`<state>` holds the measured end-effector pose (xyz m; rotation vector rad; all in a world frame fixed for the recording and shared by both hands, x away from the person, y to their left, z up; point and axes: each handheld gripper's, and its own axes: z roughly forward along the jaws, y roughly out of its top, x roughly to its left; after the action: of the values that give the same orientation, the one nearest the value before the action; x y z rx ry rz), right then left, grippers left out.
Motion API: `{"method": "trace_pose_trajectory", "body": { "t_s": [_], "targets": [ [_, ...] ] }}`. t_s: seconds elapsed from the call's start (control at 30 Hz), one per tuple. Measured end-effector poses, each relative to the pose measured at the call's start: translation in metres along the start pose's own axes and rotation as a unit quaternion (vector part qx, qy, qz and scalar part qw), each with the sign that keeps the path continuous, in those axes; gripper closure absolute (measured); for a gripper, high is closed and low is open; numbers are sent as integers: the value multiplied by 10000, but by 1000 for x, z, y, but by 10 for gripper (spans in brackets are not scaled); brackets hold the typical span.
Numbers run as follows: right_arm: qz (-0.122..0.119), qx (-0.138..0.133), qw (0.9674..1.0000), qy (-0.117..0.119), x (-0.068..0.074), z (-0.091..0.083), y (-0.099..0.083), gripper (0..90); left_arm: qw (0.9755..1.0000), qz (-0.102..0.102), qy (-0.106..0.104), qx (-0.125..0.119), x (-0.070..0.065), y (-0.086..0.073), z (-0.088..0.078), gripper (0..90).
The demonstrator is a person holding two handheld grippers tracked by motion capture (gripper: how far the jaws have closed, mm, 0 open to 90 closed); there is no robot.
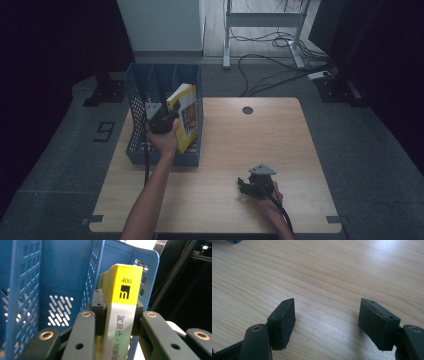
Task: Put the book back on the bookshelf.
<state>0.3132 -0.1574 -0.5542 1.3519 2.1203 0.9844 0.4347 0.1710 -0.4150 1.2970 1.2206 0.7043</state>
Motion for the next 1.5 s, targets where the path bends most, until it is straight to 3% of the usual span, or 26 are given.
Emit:
{"method": "trace_pose_trajectory", "body": {
  "t_s": [0.23,0.73,1.0,1.13,1.4,1.5],
  "targets": [
    [-1,1,10000,-5,0,0,0,290,9997,-55,-157,166,7,-3,-16,729],
    [-3,-4,10000,-13,0,0,0,289,9969,92,-485,615,8,-9,-40,720],
    [-2,-5,10000,-16,0,0,0,288,9964,88,-480,690,9,-9,-45,712],
    [-1,-3,10000,-13,0,0,0,288,9951,32,-517,847,10,-1,-42,687],
    [2,-2,10000,-11,0,0,0,287,9936,112,-400,1052,9,6,-34,677],
    [-6,-5,10000,-11,0,0,0,287,9938,279,-285,1042,6,6,-33,723]
  ]
}}
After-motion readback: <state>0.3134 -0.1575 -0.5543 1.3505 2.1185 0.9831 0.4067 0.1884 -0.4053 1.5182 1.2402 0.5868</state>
